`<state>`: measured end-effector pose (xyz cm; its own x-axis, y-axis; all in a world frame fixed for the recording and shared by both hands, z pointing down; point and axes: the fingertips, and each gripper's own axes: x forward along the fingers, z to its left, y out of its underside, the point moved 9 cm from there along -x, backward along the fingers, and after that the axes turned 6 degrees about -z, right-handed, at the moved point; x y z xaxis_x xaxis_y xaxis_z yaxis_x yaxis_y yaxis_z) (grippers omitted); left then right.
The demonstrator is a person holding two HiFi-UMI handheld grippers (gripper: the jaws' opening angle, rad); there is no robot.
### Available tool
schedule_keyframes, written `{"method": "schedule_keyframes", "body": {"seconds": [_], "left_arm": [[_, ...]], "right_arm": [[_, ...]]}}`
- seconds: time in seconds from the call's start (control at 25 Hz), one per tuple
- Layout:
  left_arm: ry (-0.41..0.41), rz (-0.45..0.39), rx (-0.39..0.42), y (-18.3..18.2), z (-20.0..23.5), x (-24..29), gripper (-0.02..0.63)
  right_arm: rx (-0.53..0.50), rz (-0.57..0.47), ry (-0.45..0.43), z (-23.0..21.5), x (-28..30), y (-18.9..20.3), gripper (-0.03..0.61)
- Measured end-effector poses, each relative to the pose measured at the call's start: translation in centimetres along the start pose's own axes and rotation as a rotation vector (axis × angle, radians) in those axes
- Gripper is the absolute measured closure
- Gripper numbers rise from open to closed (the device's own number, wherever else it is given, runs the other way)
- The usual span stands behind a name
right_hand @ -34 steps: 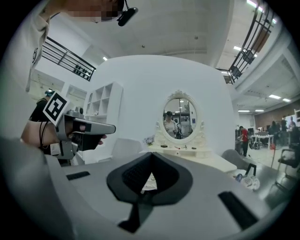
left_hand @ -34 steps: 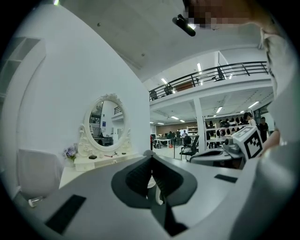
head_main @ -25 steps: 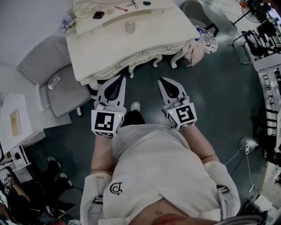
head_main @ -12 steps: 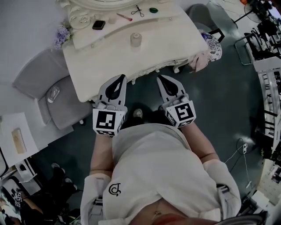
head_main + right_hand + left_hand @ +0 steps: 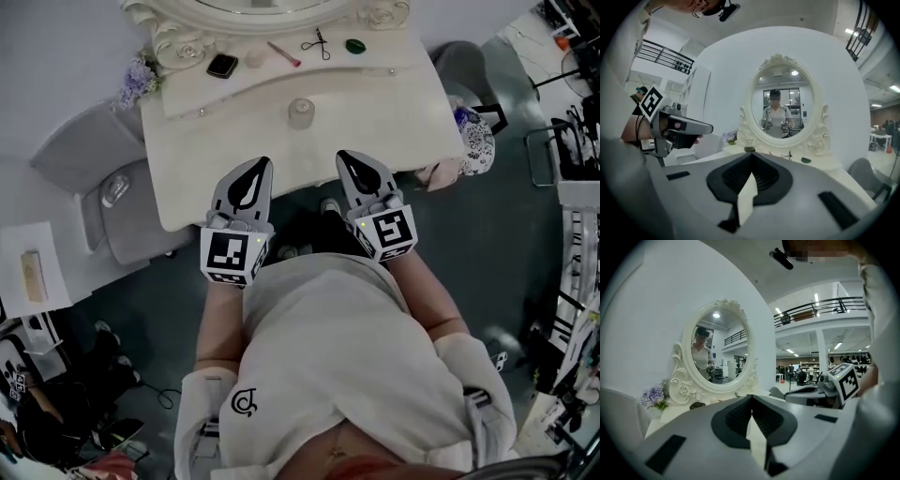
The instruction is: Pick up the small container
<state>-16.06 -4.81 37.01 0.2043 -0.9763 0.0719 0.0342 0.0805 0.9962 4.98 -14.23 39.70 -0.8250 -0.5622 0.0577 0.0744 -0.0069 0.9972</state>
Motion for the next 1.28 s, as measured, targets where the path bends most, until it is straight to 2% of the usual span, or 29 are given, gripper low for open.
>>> {"method": "schedule_keyframes", "body": {"seconds": [0.16, 0.28, 0.4, 0.52, 0.56, 0.68, 0.8, 0.92, 1.08, 1.28], "left_arm": [[-0.096, -0.003, -0.006, -0.2, 0.0, 3.8, 0.601], [-0.164, -0.022, -0.020, 1.0, 0.1, 6.6, 0.601], [-0.186, -0.039, 0.006, 2.8, 0.3, 8.9, 0.600], [-0.216, -0.015, 0.013, 4.0, 0.0, 10.2, 0.585], [-0.227, -0.002, 0.007, 4.6, -0.1, 10.6, 0.558], [-0.232, 0.055, 0.004, 7.1, -0.1, 12.0, 0.396], [-0.248, 0.113, 0.001, 9.6, 0.2, 13.6, 0.305], [-0.258, 0.171, -0.010, 12.0, 0.6, 15.4, 0.242], [-0.228, 0.224, -0.023, 14.2, 0.8, 17.6, 0.199], [-0.212, 0.274, -0.022, 15.8, 1.2, 20.4, 0.183]], "right_arm": [[0.008, 0.003, -0.105, -5.0, 3.4, -0.1, 0.572], [0.006, 0.012, -0.173, -8.1, 5.5, 0.4, 0.572], [0.015, 0.014, -0.235, -10.2, 7.2, 0.9, 0.572], [0.019, 0.033, -0.317, -11.3, 8.3, 0.9, 0.572], [0.022, 0.043, -0.338, -11.6, 8.6, 1.2, 0.572], [0.045, 0.078, -0.372, -12.5, 9.5, 3.0, 0.572], [0.058, 0.095, -0.391, -13.3, 10.7, 4.7, 0.572], [0.071, 0.093, -0.397, -14.3, 11.9, 5.9, 0.572], [0.093, 0.104, -0.390, -15.2, 13.0, 7.1, 0.572], [0.106, 0.132, -0.378, -16.2, 13.9, 8.4, 0.572]]}}
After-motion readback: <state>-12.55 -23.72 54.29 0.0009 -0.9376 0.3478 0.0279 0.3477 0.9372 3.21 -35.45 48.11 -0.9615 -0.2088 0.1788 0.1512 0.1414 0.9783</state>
